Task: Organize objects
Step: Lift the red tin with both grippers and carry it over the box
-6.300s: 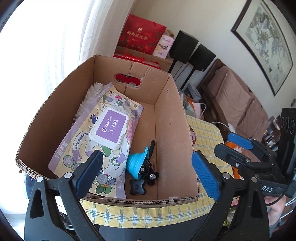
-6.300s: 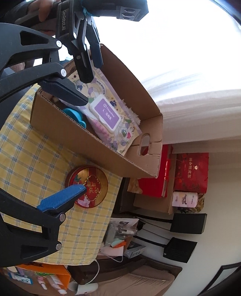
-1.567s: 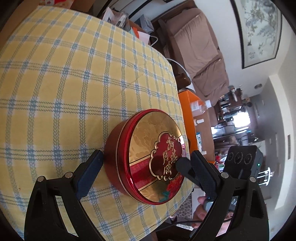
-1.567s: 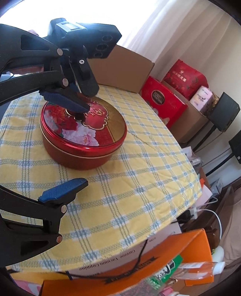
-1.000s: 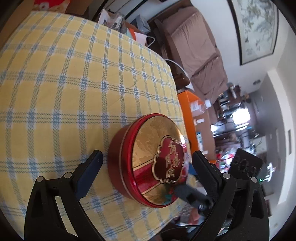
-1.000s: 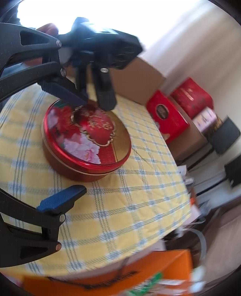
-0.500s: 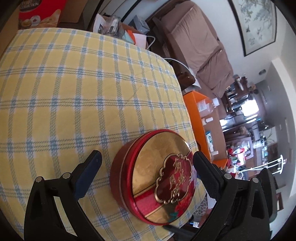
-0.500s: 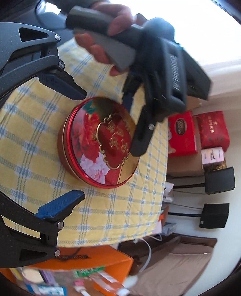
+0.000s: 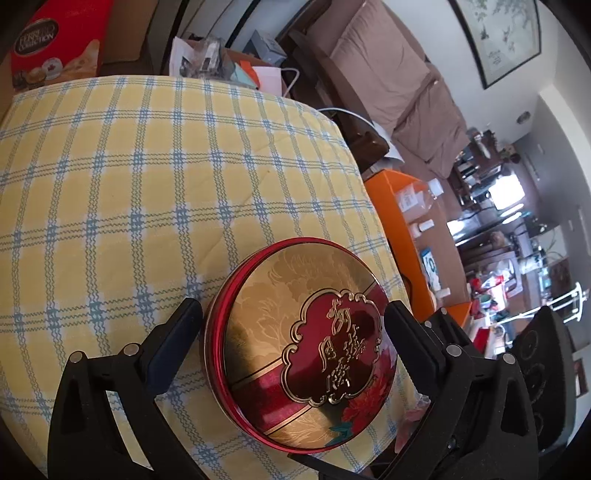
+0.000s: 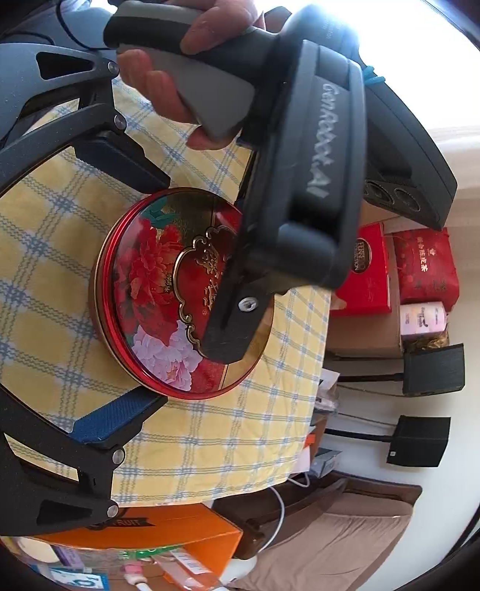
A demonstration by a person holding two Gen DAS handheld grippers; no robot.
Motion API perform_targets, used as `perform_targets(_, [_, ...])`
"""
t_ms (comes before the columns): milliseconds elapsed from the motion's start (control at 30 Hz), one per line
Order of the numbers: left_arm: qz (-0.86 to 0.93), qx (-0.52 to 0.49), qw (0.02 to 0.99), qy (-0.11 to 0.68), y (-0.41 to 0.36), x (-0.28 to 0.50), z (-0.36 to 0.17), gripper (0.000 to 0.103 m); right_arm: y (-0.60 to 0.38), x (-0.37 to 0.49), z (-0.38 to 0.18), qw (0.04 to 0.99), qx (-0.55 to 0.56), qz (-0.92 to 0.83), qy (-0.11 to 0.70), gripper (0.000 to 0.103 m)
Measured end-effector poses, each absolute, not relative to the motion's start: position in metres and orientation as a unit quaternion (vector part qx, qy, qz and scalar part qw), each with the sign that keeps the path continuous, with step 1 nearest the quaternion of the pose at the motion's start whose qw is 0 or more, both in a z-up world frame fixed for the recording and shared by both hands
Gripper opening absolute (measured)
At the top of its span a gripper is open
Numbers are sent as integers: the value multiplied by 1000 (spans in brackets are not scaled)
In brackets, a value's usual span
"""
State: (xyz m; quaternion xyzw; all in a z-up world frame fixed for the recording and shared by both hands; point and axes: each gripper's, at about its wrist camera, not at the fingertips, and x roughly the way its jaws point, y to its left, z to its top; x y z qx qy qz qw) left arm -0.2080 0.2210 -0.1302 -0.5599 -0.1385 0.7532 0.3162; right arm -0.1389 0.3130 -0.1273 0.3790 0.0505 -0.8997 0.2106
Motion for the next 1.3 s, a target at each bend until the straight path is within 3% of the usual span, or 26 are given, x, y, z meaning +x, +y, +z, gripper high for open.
perform_targets(400, [757,-550,307,-173,204,-204,-114,98,303,-133,-107,217,351,-908,64,103])
perform_targets(1300, [827,-457,235,-228,72,-176,38,99,196,-113,33,288,240,-919,125,103])
